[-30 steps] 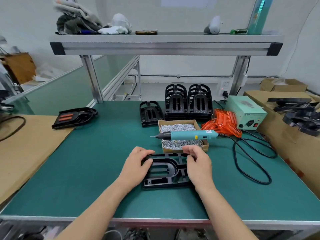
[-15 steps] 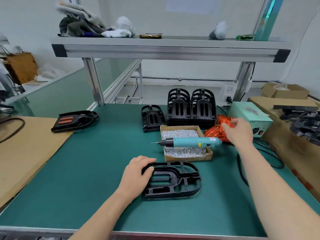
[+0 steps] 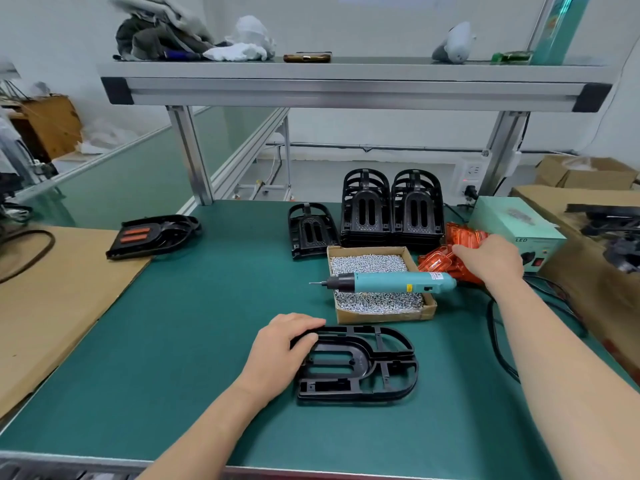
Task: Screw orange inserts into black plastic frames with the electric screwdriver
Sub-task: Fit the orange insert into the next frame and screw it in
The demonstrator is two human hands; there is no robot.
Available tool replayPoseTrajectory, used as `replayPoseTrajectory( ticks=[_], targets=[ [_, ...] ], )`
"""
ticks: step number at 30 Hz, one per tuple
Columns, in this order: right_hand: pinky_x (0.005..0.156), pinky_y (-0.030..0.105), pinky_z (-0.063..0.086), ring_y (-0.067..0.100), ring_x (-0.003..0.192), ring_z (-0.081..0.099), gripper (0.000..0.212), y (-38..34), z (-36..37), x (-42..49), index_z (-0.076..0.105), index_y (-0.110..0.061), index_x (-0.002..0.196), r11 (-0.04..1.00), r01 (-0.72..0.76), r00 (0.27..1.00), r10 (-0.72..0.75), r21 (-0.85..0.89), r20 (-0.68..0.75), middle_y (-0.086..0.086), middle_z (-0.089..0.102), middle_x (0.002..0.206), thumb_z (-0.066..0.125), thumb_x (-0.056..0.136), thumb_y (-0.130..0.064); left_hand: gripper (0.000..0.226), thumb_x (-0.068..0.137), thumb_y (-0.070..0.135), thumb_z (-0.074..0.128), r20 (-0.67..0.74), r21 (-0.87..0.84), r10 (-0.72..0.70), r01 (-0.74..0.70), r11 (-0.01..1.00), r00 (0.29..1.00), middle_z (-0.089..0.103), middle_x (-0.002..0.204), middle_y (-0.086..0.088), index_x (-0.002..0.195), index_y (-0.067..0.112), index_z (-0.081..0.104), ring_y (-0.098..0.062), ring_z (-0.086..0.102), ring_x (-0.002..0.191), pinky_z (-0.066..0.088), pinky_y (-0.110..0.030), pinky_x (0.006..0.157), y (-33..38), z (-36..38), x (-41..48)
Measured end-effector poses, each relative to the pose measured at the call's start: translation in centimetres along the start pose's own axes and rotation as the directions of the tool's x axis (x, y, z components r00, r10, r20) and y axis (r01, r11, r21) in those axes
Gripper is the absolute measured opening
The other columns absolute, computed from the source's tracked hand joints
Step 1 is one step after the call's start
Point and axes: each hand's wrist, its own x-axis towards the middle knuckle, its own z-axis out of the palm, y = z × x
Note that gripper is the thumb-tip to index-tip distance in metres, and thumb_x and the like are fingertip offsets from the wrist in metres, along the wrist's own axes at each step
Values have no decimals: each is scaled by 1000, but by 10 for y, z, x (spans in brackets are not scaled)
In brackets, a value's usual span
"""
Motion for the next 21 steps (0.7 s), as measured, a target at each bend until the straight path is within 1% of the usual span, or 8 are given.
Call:
replayPoseTrajectory(
  ticks=[3,6,8,11,15,17,19,21],
  targets=[
    [76,35,42,34,97,62,37,-7,-12,-18,68,-12,104,987,109,991,-99,114,-94,12,70,104,71,86,-45,27,96,16,64,9,0,-1,1,1000,1000,64,112,29,117,31,73,4,52,114,30,-3,96,-1,2,1],
    [79,35,45,21,88,61,18,-22,-22,-48,62,-28,93,904,306,948,-262,299,-178,1,70,95,73,85,-39,28,96,15,64,3,3,-2,2,1000,1000,66,113,23,118,31,72,0,53,113,31,-4,97,-1,3,1],
    [83,34,49,16,89,62,21,-32,-21,-74,61,-31,97,824,401,916,-354,400,-189,-4,68,96,76,84,-35,29,96,15,65,-7,-8,-4,4,1000,1000,66,113,23,119,31,72,1,54,113,30,-3,96,-1,3,1],
    [80,20,46,1,90,59,29,-38,-10,-120,64,-33,106,728,474,872,-467,496,-148,-10,64,101,79,82,-28,31,95,15,66,-28,-43,-18,16,999,999,63,113,29,121,31,71,4,54,114,31,-2,97,0,4,-1],
    [82,8,41,-2,97,56,37,-35,11,-172,66,-34,115,657,515,810,-583,551,-63,-19,59,105,79,82,-24,33,93,15,68,-65,-157,-66,55,986,996,65,112,31,119,35,70,4,57,115,38,-11,100,-3,2,-3],
    [86,7,39,-1,101,57,39,-33,19,-189,65,-37,116,647,527,785,-619,551,-23,-21,58,106,79,82,-24,36,92,13,69,-62,-251,-98,79,965,993,65,112,31,117,39,68,3,59,113,40,-10,97,-4,-1,-4],
    [90,8,38,1,104,57,40,-32,26,-201,67,-32,117,640,534,763,-646,552,12,-17,59,108,80,81,-22,36,92,11,69,-44,-342,-132,109,933,990,67,114,27,117,38,68,0,60,112,42,-10,96,-5,-3,-4],
    [91,9,39,0,106,58,43,-33,29,-210,67,-28,119,641,514,761,-648,570,41,-15,60,109,82,79,-21,35,92,10,69,-18,-411,-154,134,902,988,69,116,21,119,33,69,-2,61,115,45,-16,100,-5,-4,-5]
  ],
)
